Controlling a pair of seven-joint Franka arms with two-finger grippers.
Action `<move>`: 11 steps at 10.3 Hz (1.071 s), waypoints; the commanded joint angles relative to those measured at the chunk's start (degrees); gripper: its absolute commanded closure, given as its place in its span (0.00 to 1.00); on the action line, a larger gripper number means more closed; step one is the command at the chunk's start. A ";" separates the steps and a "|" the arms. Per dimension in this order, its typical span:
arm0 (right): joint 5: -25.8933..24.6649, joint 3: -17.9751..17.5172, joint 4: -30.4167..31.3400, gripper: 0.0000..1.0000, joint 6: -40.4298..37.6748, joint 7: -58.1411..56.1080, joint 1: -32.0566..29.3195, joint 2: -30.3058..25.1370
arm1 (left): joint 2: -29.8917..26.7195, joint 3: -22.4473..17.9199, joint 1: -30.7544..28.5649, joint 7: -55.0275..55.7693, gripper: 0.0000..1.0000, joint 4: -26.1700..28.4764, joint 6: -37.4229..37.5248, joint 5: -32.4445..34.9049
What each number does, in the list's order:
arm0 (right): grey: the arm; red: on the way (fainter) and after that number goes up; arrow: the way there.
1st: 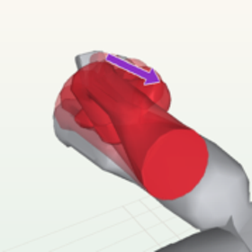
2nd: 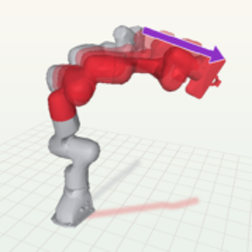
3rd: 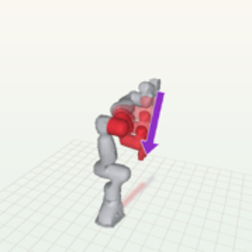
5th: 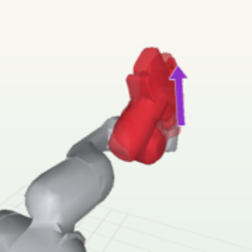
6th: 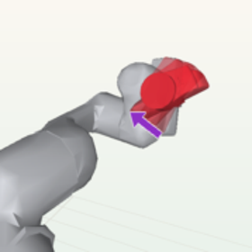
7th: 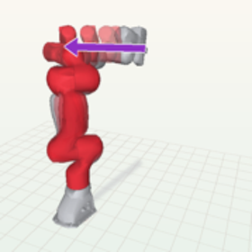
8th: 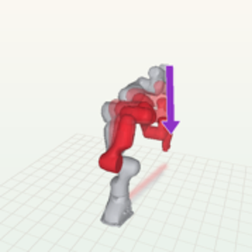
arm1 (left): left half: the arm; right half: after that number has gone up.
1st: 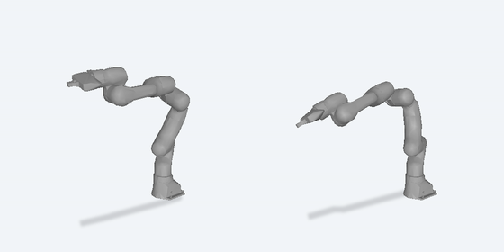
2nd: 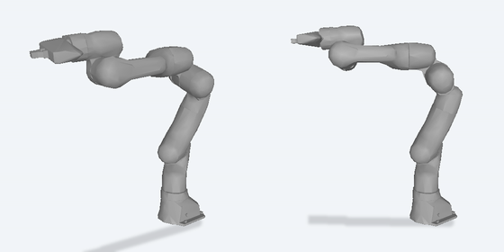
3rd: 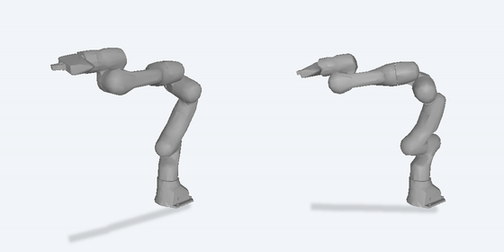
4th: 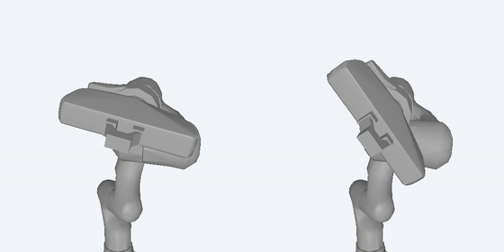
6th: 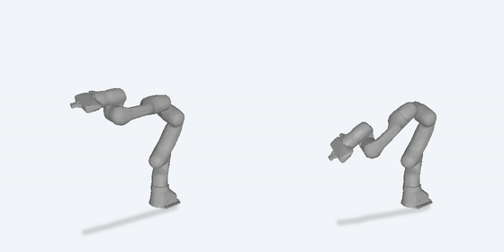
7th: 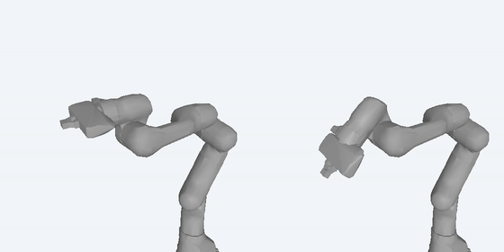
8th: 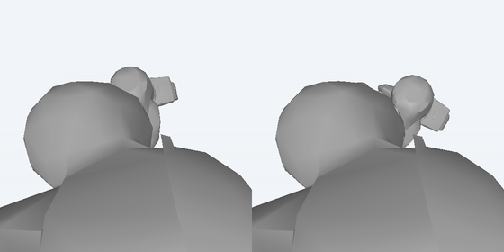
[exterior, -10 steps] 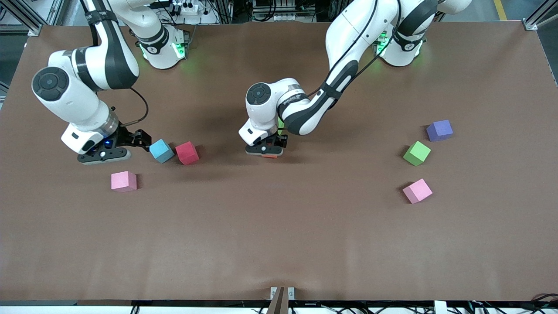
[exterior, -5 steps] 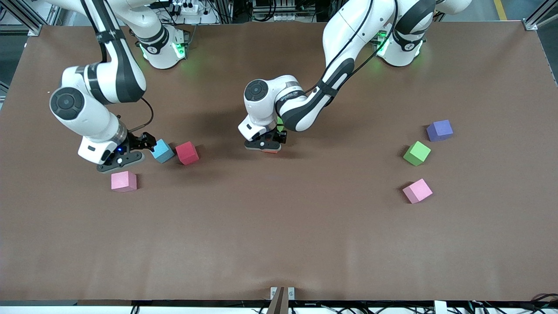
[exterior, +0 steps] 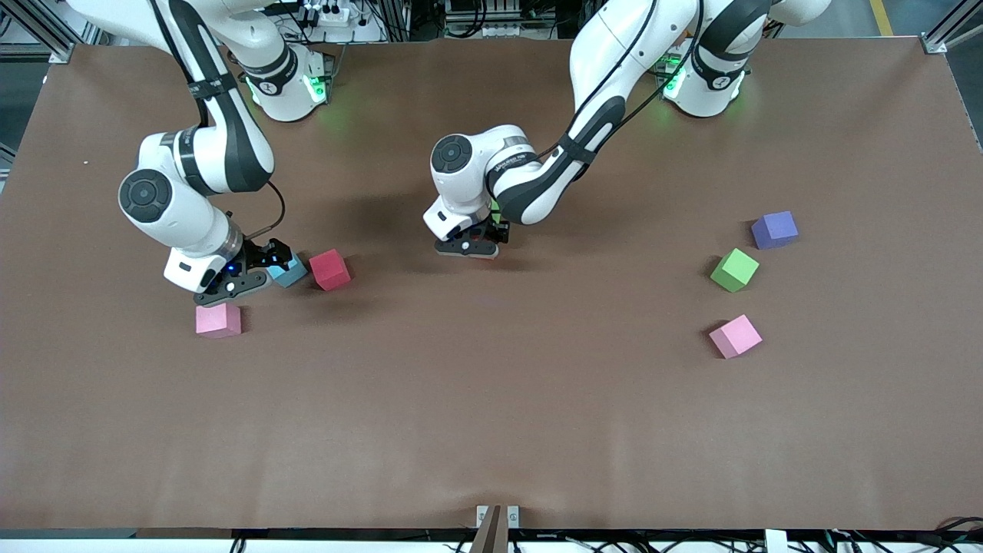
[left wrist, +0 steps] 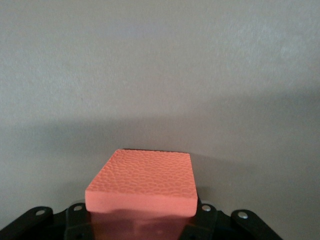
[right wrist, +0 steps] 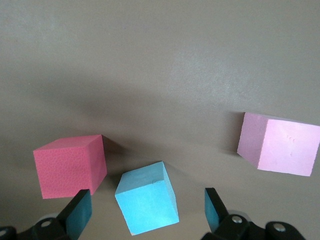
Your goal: Arrange blocks into number 1
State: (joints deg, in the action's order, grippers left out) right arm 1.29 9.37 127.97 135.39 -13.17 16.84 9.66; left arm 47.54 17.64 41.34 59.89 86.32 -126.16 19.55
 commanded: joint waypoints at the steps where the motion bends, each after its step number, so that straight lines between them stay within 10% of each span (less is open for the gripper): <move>1: 1.35 -0.85 2.11 0.00 1.37 -2.72 -0.84 -0.69 | -0.34 1.78 -0.21 0.93 1.00 2.71 0.65 -2.94; 10: 2.39 -0.76 6.15 0.00 5.94 -6.17 -1.54 2.03 | -2.01 3.80 -0.21 3.21 1.00 6.67 1.53 -5.31; 11: 4.75 -0.76 6.24 0.00 5.94 -6.25 -1.54 2.55 | -2.10 3.72 -0.12 5.56 0.40 6.32 1.53 -7.49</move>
State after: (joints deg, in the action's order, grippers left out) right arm 2.99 9.36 133.50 140.35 -17.67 16.54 11.93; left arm 45.84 21.15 41.30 62.90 90.44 -124.97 15.15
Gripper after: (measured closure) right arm 0.000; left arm 0.392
